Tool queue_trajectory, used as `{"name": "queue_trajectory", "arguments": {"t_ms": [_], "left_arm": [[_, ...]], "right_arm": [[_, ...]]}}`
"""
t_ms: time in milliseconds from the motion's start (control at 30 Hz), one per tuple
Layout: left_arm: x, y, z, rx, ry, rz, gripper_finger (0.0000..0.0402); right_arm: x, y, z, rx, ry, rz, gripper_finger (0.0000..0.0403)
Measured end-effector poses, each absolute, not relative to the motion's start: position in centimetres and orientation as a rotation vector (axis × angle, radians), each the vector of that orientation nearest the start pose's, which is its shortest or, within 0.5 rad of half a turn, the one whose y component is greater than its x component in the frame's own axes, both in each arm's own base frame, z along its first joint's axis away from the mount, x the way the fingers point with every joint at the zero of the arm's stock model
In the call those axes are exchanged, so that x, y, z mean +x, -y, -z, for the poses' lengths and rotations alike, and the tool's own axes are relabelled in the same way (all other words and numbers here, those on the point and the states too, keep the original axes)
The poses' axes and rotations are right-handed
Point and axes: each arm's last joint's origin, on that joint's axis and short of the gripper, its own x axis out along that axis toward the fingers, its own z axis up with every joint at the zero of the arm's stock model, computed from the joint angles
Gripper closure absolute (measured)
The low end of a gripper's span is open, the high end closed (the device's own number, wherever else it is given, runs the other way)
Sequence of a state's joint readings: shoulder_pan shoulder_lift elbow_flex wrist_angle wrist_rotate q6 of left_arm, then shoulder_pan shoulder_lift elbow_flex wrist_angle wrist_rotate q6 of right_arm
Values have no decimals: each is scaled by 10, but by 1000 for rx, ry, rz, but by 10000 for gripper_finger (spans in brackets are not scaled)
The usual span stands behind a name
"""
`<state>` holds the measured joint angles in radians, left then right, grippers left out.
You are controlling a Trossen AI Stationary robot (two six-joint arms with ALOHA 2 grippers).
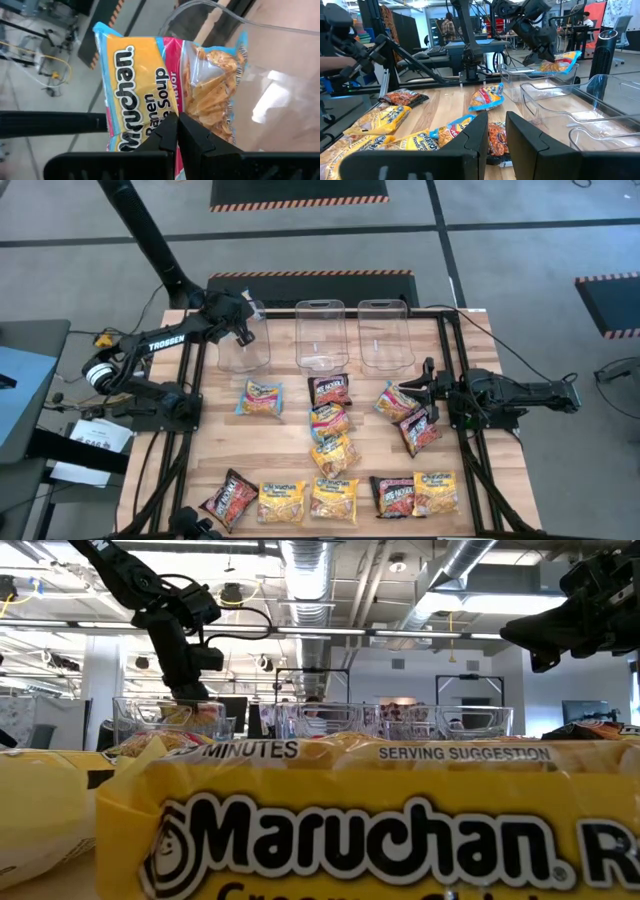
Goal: Sort Maruchan noodles
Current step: Put the blue noodle pack into the left transparent bin, then put the black noodle pack into the right transparent bin
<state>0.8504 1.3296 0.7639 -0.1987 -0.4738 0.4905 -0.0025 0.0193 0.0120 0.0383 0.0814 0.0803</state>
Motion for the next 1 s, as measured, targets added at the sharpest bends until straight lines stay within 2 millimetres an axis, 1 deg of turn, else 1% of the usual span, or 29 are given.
{"name": "queue_trajectory", "arguments": {"t_ms": [200,367,533,600,700,867,1000], "left_arm": [[159,-209,-211,143,-1049,-956,396],[154,-211,-210,77,-1035,-942,361],[153,-212,-210,33,-1013,-977,323],[153,-212,-210,-5,-993,-1002,316],[154,-211,-210,-49,-958,-981,313],[157,-204,-218,-132,-851,-891,312],[159,-191,-234,-176,-726,-801,312]], "right_arm": [[98,3,-170,81,34,83,308],[98,3,-170,82,37,83,308],[98,3,-170,82,43,83,308],[98,3,-170,82,43,83,308],[98,3,-171,82,48,84,308],[98,3,-174,112,88,83,308],[97,3,-180,114,147,77,308]]}}
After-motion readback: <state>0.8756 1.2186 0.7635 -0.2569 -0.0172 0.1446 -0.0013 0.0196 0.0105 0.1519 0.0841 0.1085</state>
